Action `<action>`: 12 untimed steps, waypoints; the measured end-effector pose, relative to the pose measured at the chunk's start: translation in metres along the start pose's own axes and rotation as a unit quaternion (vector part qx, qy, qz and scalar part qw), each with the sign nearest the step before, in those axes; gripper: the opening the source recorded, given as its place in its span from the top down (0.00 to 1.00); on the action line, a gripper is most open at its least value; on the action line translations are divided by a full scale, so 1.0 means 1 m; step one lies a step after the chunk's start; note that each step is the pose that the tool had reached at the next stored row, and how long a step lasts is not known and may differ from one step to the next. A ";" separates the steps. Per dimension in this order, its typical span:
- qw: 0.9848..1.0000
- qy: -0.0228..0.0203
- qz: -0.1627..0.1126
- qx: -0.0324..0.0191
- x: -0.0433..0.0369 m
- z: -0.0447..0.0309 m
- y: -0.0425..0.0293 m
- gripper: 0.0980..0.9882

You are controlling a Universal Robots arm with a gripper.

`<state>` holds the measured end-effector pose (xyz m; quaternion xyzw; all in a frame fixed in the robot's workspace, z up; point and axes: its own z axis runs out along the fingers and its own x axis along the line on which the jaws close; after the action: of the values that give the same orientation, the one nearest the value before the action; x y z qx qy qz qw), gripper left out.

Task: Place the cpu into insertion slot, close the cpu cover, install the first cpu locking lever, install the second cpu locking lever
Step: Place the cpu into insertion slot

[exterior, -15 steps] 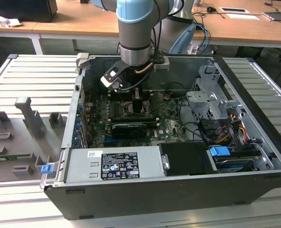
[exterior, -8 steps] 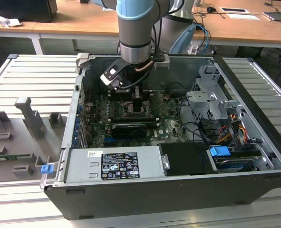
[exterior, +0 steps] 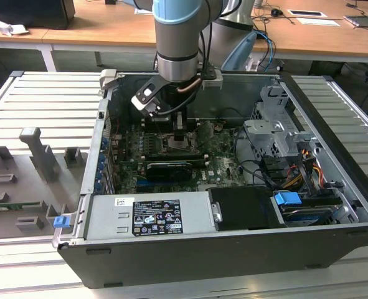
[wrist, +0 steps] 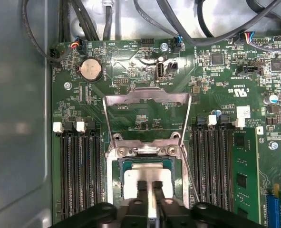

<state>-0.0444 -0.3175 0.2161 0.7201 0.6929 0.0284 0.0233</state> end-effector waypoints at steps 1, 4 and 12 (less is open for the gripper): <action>1.000 0.000 0.000 0.000 0.0000 -0.0004 0.0000 0.99; 1.000 0.000 0.001 0.000 0.0000 -0.0012 0.0001 0.99; 1.000 0.000 0.002 0.000 0.0000 -0.0022 0.0002 0.99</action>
<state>-0.0444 -0.3175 0.2183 0.7215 0.6914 0.0284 0.0233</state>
